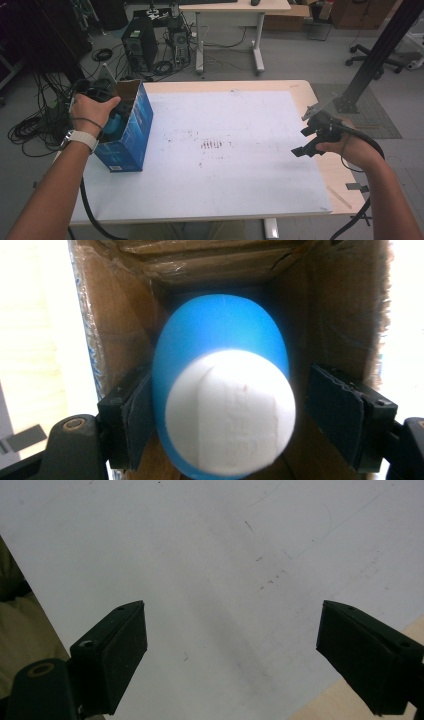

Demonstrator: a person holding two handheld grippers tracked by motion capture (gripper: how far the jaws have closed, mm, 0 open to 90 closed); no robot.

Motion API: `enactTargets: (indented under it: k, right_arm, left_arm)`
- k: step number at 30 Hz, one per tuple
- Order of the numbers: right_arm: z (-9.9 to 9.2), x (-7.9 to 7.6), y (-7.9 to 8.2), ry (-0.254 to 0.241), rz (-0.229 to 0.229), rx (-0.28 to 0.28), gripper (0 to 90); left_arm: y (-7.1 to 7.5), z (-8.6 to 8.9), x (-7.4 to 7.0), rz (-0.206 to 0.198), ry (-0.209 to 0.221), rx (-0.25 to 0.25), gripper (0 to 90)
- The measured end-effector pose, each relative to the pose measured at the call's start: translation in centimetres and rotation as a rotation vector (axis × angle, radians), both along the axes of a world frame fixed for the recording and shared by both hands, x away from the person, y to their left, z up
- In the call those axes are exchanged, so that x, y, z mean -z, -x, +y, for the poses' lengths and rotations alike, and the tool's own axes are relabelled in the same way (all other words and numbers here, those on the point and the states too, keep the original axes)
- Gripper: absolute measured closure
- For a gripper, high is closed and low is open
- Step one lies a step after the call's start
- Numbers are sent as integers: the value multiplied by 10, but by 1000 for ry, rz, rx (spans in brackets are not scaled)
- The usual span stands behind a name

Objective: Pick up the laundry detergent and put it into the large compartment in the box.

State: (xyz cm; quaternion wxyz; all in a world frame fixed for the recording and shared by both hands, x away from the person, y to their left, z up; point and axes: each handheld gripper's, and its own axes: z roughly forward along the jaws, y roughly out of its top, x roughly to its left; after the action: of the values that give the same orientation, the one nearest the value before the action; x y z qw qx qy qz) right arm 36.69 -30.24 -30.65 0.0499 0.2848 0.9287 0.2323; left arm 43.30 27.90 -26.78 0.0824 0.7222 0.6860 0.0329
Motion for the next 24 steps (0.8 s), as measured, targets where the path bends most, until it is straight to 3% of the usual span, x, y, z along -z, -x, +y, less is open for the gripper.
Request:
enactTargets:
  k: [4, 24]
  right_arm:
    - [1, -1, 1, 2, 0, -3, 128]
    - [2, -6, 6, 0, -11, -4, 128]
  left_arm:
    - [1, 1, -5, 2, 6, 1, 163]
    - [8, 1, -24, -27, 8, 8, 122]
